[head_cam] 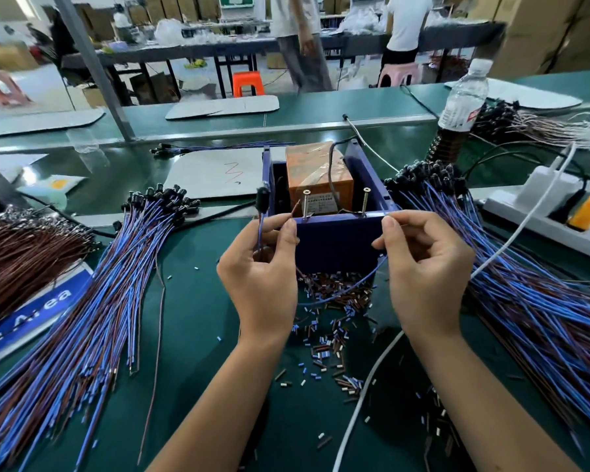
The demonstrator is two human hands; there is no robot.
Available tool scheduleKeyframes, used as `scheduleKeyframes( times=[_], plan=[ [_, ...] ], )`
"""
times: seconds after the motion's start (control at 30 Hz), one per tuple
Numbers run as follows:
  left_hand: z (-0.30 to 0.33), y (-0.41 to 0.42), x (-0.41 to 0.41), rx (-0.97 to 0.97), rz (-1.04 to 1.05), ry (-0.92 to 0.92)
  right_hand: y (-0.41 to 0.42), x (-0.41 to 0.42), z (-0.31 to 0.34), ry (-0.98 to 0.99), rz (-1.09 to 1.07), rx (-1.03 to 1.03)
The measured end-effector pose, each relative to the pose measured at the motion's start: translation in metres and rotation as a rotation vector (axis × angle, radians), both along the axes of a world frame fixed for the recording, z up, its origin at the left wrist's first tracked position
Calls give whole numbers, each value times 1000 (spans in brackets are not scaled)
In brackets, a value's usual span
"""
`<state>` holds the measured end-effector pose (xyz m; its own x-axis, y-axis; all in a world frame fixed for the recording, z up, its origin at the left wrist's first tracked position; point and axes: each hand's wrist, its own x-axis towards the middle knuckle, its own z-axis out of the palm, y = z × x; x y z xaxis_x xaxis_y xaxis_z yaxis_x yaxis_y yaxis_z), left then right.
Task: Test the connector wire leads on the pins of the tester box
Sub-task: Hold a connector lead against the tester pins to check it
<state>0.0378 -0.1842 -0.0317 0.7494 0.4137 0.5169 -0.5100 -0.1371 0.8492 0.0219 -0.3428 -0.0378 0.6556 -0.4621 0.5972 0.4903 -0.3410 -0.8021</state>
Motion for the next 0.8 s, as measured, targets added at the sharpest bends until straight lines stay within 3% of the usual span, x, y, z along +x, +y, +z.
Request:
scheduleKeyframes(
  times=[0.23,0.8],
  plan=[
    [-4,-1,0,76,118,9,1,5,-4,-3,30,-51],
    [-4,-1,-1,164,82,1,3,9,-10,12,46,-81]
  ],
)
